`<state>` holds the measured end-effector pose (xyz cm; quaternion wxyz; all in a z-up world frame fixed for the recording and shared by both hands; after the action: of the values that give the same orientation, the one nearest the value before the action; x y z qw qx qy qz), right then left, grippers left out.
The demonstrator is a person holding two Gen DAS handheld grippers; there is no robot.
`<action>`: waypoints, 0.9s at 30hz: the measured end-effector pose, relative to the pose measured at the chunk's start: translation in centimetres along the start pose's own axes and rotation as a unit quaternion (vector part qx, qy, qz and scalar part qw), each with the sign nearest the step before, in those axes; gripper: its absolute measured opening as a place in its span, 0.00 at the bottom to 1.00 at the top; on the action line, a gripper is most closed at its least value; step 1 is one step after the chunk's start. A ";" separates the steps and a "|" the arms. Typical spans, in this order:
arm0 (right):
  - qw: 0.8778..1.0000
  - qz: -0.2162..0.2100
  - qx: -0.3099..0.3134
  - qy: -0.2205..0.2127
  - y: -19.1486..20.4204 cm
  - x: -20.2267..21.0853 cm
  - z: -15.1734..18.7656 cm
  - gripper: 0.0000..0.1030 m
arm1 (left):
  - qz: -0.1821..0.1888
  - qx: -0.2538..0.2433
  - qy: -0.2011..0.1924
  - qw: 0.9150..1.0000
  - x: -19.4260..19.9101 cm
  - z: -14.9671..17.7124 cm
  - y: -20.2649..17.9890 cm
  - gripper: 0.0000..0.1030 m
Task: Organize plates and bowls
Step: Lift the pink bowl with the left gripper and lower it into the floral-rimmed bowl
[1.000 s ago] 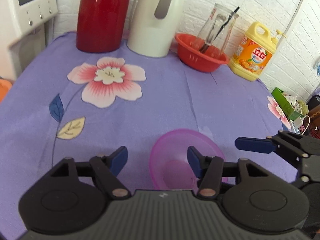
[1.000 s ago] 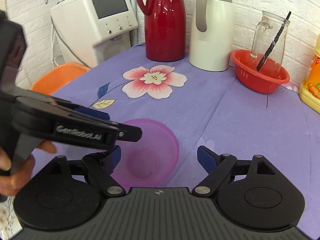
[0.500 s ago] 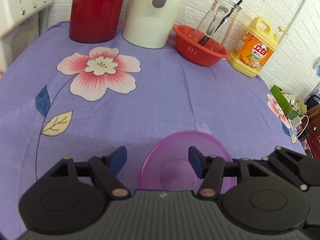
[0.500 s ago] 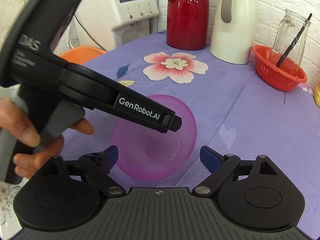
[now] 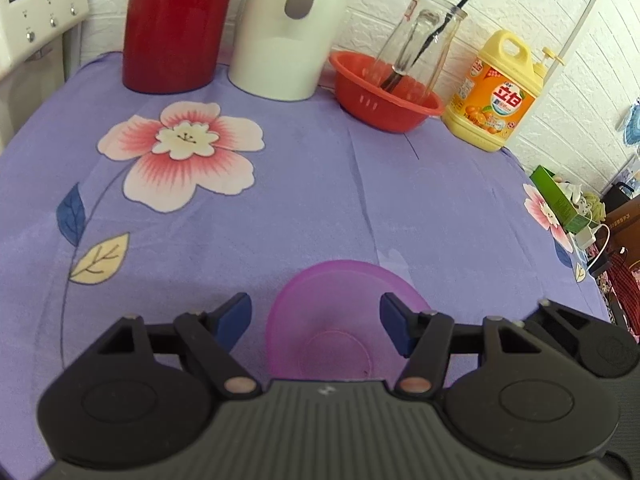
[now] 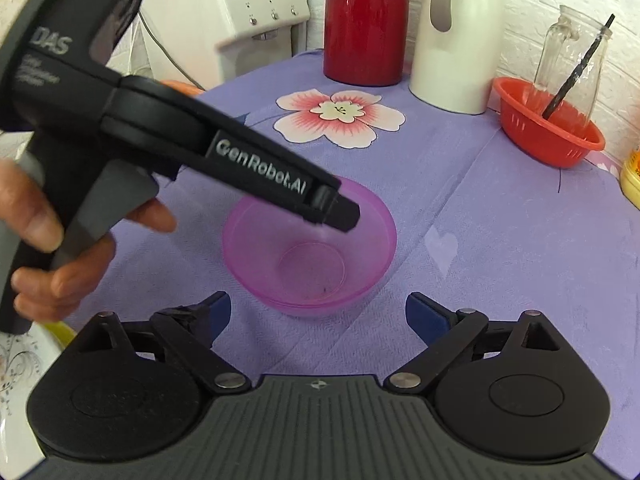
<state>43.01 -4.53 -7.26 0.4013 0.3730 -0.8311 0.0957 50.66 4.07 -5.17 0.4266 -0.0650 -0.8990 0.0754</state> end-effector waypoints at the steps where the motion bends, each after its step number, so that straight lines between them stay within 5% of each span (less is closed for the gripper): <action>1: 1.000 0.000 -0.001 0.003 -0.2 -0.5 -0.1 1.00 | 0.004 -0.004 0.004 1.000 -0.3 0.1 -0.2 0.61; 5: 1.000 -0.016 -0.011 0.009 -0.7 -1.9 -0.5 1.00 | 0.025 -0.021 0.023 0.999 -1.2 0.7 -1.0 0.57; 18: 0.996 0.017 0.002 -0.084 1.1 6.1 -1.3 1.00 | 0.039 -0.065 -0.047 0.996 5.6 0.1 -5.3 0.57; 27: 0.991 0.064 0.009 -0.116 3.5 15.4 5.0 1.00 | 0.088 -0.088 -0.074 0.989 12.4 6.3 -13.0 0.57</action>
<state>31.44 -12.68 1.30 0.2917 0.3311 -0.8934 0.0847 37.31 -6.92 2.76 0.3435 -0.1754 -0.9219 0.0374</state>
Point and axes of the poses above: each gripper's, at about its wrist camera, not at the fingertips, and x roughly against the way its jaws point, y to its left, z to its underside, the point moved 7 cm from there along -x, roughly the way its jaws point, and after that the axes turned 11 degrees about -z, right-handed, at the moved point
